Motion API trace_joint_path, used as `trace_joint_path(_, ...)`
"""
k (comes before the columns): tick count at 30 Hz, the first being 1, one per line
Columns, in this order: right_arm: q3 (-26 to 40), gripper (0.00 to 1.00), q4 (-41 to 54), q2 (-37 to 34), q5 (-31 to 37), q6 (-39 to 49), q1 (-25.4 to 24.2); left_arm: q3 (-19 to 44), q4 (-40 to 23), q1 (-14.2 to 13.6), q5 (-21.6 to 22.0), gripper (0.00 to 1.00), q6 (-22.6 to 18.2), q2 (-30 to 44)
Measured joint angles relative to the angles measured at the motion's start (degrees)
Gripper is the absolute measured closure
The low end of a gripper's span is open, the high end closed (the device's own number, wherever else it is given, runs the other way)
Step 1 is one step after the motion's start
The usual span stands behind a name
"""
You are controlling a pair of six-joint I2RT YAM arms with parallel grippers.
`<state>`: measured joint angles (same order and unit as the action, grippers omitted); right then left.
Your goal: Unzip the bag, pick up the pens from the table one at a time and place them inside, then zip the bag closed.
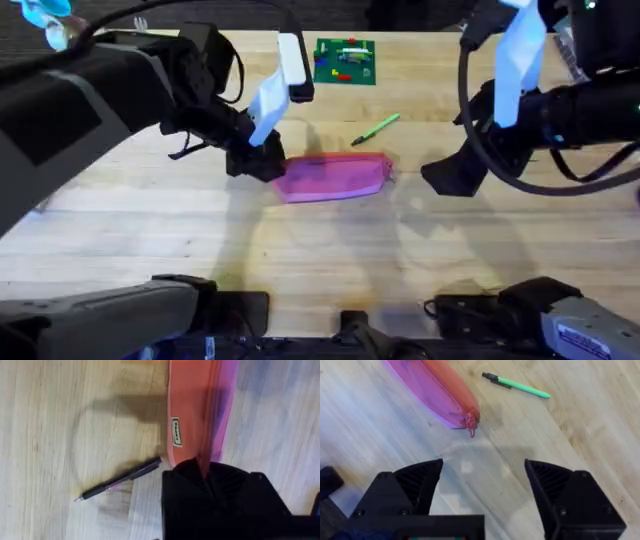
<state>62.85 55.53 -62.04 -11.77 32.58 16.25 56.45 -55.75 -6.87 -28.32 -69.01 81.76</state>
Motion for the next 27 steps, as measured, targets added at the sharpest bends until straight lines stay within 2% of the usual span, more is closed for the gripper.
trace_joint_path(13,0.00,0.003,-0.02,-0.59,0.00,-0.04,0.00,0.00,0.01,0.00,0.00,0.958,0.00,0.00)
trace_joint_path(27,0.00,0.004,-0.66,-10.57,-1.81,-0.52,0.00,0.00,0.00,0.00,0.00,0.958,0.00,0.00)
